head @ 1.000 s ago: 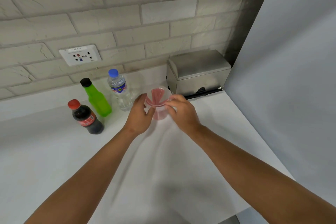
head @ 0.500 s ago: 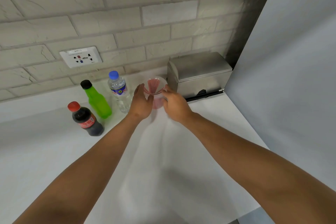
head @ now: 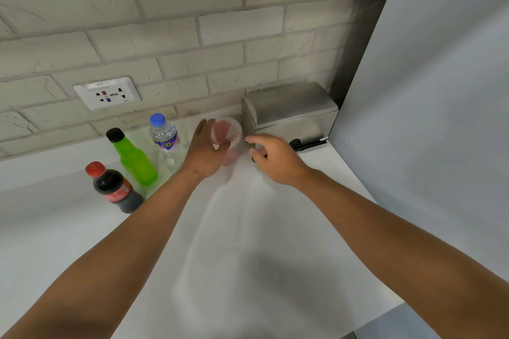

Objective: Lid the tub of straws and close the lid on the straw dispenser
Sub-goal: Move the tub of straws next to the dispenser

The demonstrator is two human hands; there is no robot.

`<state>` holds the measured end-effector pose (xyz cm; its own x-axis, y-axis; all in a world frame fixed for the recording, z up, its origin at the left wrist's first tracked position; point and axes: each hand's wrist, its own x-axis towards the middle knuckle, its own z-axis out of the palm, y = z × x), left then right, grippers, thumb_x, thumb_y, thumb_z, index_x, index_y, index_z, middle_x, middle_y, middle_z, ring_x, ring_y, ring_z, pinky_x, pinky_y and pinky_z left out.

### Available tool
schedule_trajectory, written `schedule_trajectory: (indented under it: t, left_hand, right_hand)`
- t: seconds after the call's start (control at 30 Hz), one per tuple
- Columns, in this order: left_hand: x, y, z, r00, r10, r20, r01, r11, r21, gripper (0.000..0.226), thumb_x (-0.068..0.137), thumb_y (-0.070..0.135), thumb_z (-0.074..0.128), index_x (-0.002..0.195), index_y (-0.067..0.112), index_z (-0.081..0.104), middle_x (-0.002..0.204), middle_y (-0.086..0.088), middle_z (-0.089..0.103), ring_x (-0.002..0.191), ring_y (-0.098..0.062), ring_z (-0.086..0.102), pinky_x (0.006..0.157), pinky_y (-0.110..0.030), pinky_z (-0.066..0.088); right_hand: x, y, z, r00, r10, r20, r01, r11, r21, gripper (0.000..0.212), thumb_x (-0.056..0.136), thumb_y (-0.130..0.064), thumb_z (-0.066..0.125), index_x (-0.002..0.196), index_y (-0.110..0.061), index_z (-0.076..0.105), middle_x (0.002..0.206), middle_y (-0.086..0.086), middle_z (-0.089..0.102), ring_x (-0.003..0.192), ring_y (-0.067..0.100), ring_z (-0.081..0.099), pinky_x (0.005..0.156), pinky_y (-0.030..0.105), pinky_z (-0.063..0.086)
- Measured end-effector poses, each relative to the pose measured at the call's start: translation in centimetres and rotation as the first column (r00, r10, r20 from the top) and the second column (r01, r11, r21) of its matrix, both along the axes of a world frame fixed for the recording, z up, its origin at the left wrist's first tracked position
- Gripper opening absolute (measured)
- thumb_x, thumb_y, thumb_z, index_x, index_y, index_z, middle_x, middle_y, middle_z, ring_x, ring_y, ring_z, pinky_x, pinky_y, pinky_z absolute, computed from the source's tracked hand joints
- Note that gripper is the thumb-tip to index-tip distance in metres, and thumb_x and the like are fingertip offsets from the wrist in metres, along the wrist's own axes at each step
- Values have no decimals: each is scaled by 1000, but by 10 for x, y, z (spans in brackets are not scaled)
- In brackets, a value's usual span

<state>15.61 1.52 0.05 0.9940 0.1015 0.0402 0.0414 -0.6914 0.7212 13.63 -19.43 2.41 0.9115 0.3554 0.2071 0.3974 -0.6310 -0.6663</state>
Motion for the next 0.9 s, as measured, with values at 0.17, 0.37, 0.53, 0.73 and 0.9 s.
schedule_trajectory:
  t: [0.17, 0.37, 0.53, 0.73, 0.9]
  left_hand:
    - [9, -21, 26, 992, -123, 30, 122, 991, 54, 78, 96, 39, 70, 160, 17, 31, 168, -4, 30, 150, -20, 36, 106, -17, 25]
    - [35, -37, 44, 962, -274, 6, 269, 949, 164, 96, 88, 52, 75, 162, 18, 24, 169, -4, 29, 153, -24, 33, 118, -32, 32]
    - [58, -49, 50, 949, -306, -72, 314, 916, 249, 114, 79, 59, 81, 164, 19, 17, 171, -3, 22, 156, -25, 27, 122, -35, 28]
    - [84, -57, 48, 931, -306, -200, 356, 887, 296, 142, 52, 82, 79, 164, 25, 12, 170, 2, 19, 150, -31, 36, 123, -49, 34]
    - [95, -59, 45, 937, -303, -175, 343, 893, 293, 136, 55, 72, 85, 163, 20, 20, 162, -5, 32, 142, -30, 45, 119, -42, 38]
  right_hand:
    - [20, -59, 11, 983, -116, 140, 114, 993, 17, 31, 96, -12, 59, 125, -10, 69, 121, 10, 69, 102, 26, 67, 91, 39, 55]
    - [62, -121, 15, 962, -230, 149, 252, 955, -153, 49, 97, -32, 66, 142, -18, 56, 156, 12, 45, 146, 32, 36, 117, 46, 37]
    - [89, -153, 7, 957, -287, 50, 291, 924, -248, 64, 96, -43, 64, 152, -21, 43, 165, 17, 28, 151, 40, 26, 121, 49, 31]
    - [106, -164, -3, 969, -237, -76, 211, 944, -255, 78, 97, -52, 58, 161, -24, 23, 168, 12, 20, 151, 33, 31, 119, 42, 34]
    - [114, -163, -9, 970, -235, -61, 212, 943, -256, 75, 99, -49, 56, 161, -25, 21, 168, 10, 22, 146, 34, 41, 114, 42, 41]
